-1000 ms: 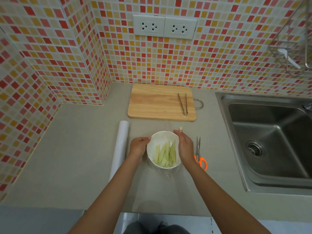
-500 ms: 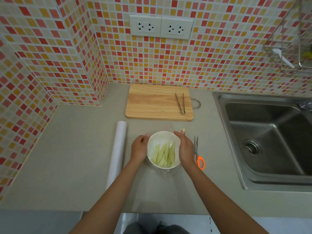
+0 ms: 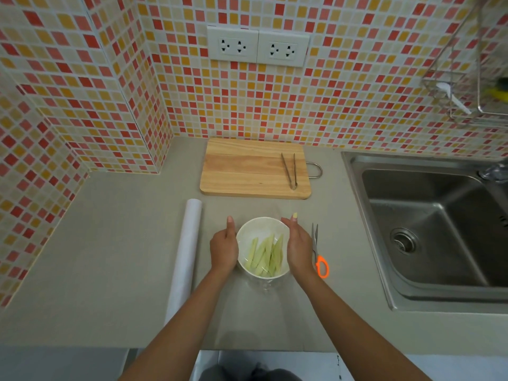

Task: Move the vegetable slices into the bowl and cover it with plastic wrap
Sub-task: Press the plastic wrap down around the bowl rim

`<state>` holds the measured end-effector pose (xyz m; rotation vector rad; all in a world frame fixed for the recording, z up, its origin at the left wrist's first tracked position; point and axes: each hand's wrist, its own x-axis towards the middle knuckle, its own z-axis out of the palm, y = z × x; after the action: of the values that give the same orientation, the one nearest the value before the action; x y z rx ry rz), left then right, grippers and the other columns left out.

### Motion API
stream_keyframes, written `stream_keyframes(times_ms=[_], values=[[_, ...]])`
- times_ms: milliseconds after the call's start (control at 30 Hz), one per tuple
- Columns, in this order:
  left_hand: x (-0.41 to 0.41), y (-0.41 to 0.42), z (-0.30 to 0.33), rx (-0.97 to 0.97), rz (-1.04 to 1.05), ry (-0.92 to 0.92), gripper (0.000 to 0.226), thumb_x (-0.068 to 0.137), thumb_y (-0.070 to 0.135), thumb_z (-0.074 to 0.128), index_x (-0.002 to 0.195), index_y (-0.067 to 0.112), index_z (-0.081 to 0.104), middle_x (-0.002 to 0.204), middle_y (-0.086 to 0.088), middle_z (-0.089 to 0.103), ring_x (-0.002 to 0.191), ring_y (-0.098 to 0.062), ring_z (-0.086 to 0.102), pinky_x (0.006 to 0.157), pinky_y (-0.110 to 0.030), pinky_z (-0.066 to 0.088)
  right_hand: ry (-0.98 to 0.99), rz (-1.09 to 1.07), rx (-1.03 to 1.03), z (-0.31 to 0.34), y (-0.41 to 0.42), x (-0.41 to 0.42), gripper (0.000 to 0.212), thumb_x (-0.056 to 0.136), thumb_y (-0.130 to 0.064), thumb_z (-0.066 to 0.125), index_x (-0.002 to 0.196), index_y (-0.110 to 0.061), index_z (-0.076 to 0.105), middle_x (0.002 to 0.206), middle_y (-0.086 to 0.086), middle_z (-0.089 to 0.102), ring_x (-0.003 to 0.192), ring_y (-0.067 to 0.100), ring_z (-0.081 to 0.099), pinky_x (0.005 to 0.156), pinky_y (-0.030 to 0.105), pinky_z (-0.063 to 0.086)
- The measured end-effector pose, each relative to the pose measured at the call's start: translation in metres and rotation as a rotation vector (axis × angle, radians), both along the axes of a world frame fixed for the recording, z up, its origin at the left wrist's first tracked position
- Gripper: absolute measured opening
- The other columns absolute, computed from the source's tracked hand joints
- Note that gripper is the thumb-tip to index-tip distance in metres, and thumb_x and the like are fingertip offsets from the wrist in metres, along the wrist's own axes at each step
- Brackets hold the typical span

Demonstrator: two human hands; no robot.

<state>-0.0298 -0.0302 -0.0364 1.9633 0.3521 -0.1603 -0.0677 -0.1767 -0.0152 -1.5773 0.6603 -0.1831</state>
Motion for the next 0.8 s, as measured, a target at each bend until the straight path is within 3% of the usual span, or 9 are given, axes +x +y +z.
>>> stream_keyframes(times_ms=[167, 367, 433, 500, 600, 667, 800], values=[[-0.003, -0.003, 0.000, 0.159, 0.020, -0.023, 0.061, 0.099, 0.054, 0.023, 0.057, 0.013, 0.041, 0.059, -0.001, 0.052, 0.059, -0.019, 0.049, 0.054, -0.032, 0.032, -0.005, -0.032, 0.006, -0.006, 0.003, -0.003, 0.049, 0.098, -0.049, 0.037, 0.109, -0.017, 0.071, 0.109, 0.000, 0.072, 0.108, 0.018, 0.063, 0.101, 0.042, 0.047], [0.000, 0.000, -0.007, 0.062, -0.018, 0.064, 0.065, 0.099, 0.053, 0.020, 0.055, 0.009, 0.041, 0.059, -0.004, 0.052, 0.060, -0.023, 0.050, 0.058, -0.034, 0.036, -0.035, -0.048, 0.036, -0.005, 0.004, -0.009, 0.040, 0.100, -0.038, 0.039, 0.102, -0.015, 0.073, 0.103, 0.003, 0.072, 0.105, 0.023, 0.064, 0.100, 0.047, 0.047], [0.002, 0.002, -0.010, 0.007, -0.047, 0.100, 0.066, 0.099, 0.055, 0.021, 0.060, 0.007, 0.046, 0.062, -0.008, 0.054, 0.062, -0.023, 0.051, 0.059, -0.032, 0.038, -0.047, -0.035, 0.033, -0.003, 0.002, -0.012, 0.041, 0.100, -0.037, 0.039, 0.098, -0.014, 0.072, 0.097, 0.004, 0.072, 0.101, 0.025, 0.064, 0.095, 0.044, 0.049], [0.003, 0.003, -0.009, -0.031, -0.068, 0.094, 0.065, 0.098, 0.056, 0.023, 0.056, 0.009, 0.041, 0.058, -0.007, 0.049, 0.058, -0.021, 0.047, 0.058, -0.032, 0.037, -0.070, -0.022, -0.044, -0.001, 0.000, -0.012, 0.040, 0.100, -0.038, 0.038, 0.095, -0.013, 0.069, 0.093, -0.002, 0.071, 0.101, 0.021, 0.063, 0.089, 0.032, 0.048], [0.006, 0.005, -0.006, -0.044, -0.065, 0.077, 0.064, 0.096, 0.056, 0.032, 0.051, 0.012, 0.036, 0.052, -0.005, 0.045, 0.052, -0.018, 0.043, 0.054, -0.031, 0.034, -0.127, 0.069, -0.139, 0.002, -0.002, -0.010, 0.038, 0.102, -0.033, 0.035, 0.121, -0.017, 0.063, 0.117, -0.014, 0.062, 0.116, 0.001, 0.052, 0.096, 0.010, 0.036], [0.007, 0.006, -0.005, -0.033, -0.078, 0.083, 0.065, 0.095, 0.056, 0.039, 0.045, 0.015, 0.032, 0.045, 0.002, 0.042, 0.048, -0.016, 0.040, 0.052, -0.030, 0.031, -0.115, 0.154, -0.158, 0.002, -0.004, -0.007, 0.039, 0.102, -0.031, 0.034, 0.125, -0.016, 0.062, 0.120, -0.013, 0.061, 0.116, -0.002, 0.051, 0.092, 0.000, 0.034], [0.006, 0.009, -0.009, -0.066, -0.095, 0.110, 0.069, 0.090, 0.055, 0.052, 0.034, 0.018, 0.036, 0.034, 0.008, 0.041, 0.040, -0.006, 0.040, 0.050, -0.027, 0.032, -0.059, 0.140, -0.135, -0.002, -0.007, -0.004, 0.040, 0.102, -0.032, 0.034, 0.115, -0.015, 0.068, 0.109, -0.009, 0.067, 0.110, 0.008, 0.058, 0.089, 0.016, 0.039]])
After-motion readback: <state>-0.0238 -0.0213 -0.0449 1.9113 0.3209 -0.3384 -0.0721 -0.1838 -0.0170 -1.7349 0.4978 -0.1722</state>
